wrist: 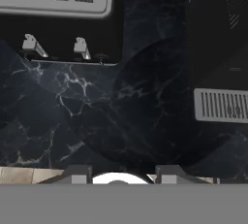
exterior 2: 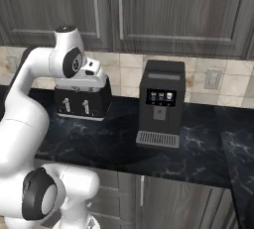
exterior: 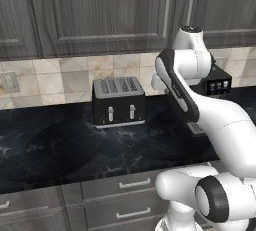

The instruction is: Open the cabinet. Pick the soap dispenser and place it next to the sink. Then close the cabinet.

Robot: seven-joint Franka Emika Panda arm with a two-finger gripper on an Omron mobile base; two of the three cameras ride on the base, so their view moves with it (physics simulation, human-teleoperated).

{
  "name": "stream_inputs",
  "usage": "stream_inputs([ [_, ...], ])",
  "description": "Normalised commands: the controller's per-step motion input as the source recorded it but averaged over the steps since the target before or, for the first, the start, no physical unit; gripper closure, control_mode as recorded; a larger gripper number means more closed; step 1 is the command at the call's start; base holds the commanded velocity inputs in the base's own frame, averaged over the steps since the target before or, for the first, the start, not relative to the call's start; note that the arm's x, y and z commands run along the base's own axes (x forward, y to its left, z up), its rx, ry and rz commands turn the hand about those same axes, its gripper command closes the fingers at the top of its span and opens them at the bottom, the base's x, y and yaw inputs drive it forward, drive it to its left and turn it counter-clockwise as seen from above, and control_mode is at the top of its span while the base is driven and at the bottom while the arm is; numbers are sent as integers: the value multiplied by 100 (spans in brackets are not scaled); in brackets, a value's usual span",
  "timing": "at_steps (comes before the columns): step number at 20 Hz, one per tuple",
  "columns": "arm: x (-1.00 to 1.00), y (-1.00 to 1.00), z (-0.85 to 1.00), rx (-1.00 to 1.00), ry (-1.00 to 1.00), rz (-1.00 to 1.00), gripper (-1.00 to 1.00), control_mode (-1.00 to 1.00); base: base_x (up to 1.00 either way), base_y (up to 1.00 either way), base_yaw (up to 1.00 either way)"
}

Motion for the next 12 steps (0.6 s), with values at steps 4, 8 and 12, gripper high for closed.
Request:
stream_inputs([
  [4, 0, -11, 0, 0, 1, 0, -100, -100, 0, 0, 0],
  [8, 0, -37, 0, 0, 1, 0, -100, -100, 0, 0, 0],
  [12, -32, -54, 0, 4, 0, 0, -100, -100, 0, 0, 0],
])
